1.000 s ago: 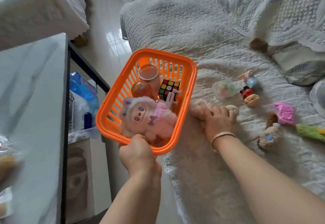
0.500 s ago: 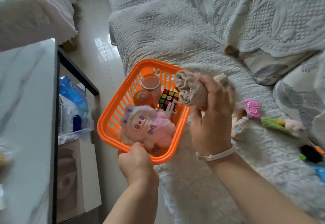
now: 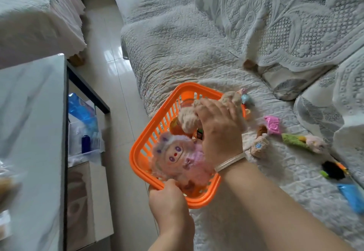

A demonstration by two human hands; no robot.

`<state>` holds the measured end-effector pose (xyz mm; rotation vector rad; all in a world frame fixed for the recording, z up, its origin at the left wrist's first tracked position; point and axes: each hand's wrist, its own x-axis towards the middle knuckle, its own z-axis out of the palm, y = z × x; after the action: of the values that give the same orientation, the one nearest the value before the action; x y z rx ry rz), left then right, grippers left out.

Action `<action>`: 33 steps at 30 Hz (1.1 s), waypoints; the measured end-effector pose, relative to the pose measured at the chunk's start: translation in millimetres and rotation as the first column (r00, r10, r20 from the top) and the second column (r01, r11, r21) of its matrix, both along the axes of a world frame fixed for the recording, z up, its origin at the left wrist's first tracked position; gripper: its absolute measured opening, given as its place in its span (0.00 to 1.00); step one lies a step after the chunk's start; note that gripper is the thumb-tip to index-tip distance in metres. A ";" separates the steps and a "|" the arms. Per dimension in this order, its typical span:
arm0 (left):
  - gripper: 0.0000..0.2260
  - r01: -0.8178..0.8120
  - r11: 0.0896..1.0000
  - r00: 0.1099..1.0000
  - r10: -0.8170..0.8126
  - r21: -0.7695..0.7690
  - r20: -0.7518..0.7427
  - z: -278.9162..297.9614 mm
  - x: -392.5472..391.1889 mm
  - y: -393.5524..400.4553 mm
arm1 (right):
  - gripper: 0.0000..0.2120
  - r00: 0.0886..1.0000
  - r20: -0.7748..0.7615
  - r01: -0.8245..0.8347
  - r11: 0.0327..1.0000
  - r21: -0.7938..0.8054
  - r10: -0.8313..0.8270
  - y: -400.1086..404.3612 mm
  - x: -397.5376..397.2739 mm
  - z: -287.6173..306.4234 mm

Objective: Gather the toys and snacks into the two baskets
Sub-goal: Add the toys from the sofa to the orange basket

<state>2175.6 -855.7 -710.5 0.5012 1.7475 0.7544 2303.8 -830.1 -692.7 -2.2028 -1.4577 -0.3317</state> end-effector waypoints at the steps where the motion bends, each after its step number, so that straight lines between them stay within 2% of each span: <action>1: 0.06 0.004 1.000 1.000 -0.004 0.005 -0.007 -1.1 -1.2 0.6 | 0.12 0.999 -0.005 -0.034 0.999 -0.027 0.034 -1.8 3.9 -2.9; 4: 0.07 0.023 0.999 0.999 -0.022 0.027 -0.032 -4.2 -3.8 3.1 | 0.15 0.998 -0.043 -0.061 0.989 -0.132 0.056 -7.6 9.4 -11.7; 7: 0.07 0.028 0.999 0.998 -0.027 0.026 -0.053 -7.9 -7.6 4.6 | 0.14 0.967 -0.233 -0.162 0.951 -0.262 0.101 -10.2 6.3 -15.1; 8: 0.06 0.030 0.999 0.998 -0.028 0.025 -0.060 -9.2 -9.1 4.8 | 0.13 0.956 -0.275 -0.190 0.923 -0.335 0.098 -8.9 5.0 -15.1; 10: 0.07 0.035 0.999 0.998 -0.033 0.025 -0.059 -11.9 -11.2 4.6 | 0.14 0.960 -0.273 -0.198 0.842 -0.501 0.064 -8.7 4.2 -13.7; 12: 0.07 0.047 0.998 0.997 -0.045 0.031 -0.064 -13.6 -10.7 4.4 | 0.17 0.963 -0.267 -0.200 0.775 -0.599 0.041 -9.2 6.2 -14.6; 14: 0.07 0.058 0.998 0.997 -0.057 0.018 -0.059 -15.4 -7.5 4.2 | 0.19 0.951 -0.304 -0.224 0.811 -0.541 0.059 -12.1 6.3 -17.5; 15: 0.06 0.059 0.998 0.997 -0.058 0.010 -0.053 -16.8 -5.4 3.9 | 0.21 0.944 -0.319 -0.225 0.865 -0.449 0.081 -14.3 6.5 -19.0; 17: 0.06 0.060 0.998 0.997 -0.060 -0.002 -0.041 -20.8 0.3 3.9 | 0.25 0.937 -0.339 -0.142 0.977 -0.159 0.081 -20.2 10.0 -23.4; 18: 0.06 0.059 0.998 0.998 -0.060 -0.008 -0.036 -22.2 3.6 4.6 | 0.24 0.945 -0.324 -0.054 0.998 0.013 0.055 -25.0 12.9 -26.1; 20: 0.08 0.058 0.998 0.998 -0.059 -0.011 -0.023 -24.4 12.5 5.9 | 0.22 0.946 -0.311 0.162 0.966 0.204 -0.093 -35.9 25.6 -34.7; 22: 0.09 0.055 0.998 0.998 -0.055 0.006 -0.023 -25.8 18.5 9.0 | 0.21 0.886 -0.364 0.380 0.898 0.220 -0.286 -48.1 45.1 -51.1; 24: 0.08 0.062 0.998 0.997 -0.061 0.013 -0.037 -29.9 22.9 12.6 | 0.23 0.807 -0.381 0.503 0.864 0.041 -0.451 -60.0 66.9 -78.3; 27: 0.08 0.074 0.997 0.996 -0.073 0.010 -0.047 -36.8 27.9 17.7 | 0.29 0.719 -0.326 0.493 0.782 -0.382 -0.613 -70.8 82.9 -116.8; 28: 0.08 0.077 0.997 0.996 -0.077 0.012 -0.044 -38.0 29.1 18.4 | 0.29 0.697 -0.320 0.469 0.745 -0.474 -0.642 -71.3 84.5 -124.8; 31: 0.09 0.086 0.996 0.996 -0.085 0.022 -0.037 -39.9 31.6 19.9 | 0.23 0.559 -0.429 0.427 0.690 -0.585 -0.710 -68.4 87.8 -146.4; 33: 0.09 0.095 0.995 0.994 -0.094 0.024 -0.047 -41.4 32.7 19.1 | 0.22 0.530 -0.440 0.449 0.680 -0.580 -0.725 -68.8 89.8 -155.7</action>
<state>2208.3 -836.6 -751.9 0.6189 1.7451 0.7047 2393.6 -898.9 -848.4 -2.7057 -0.3360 0.5559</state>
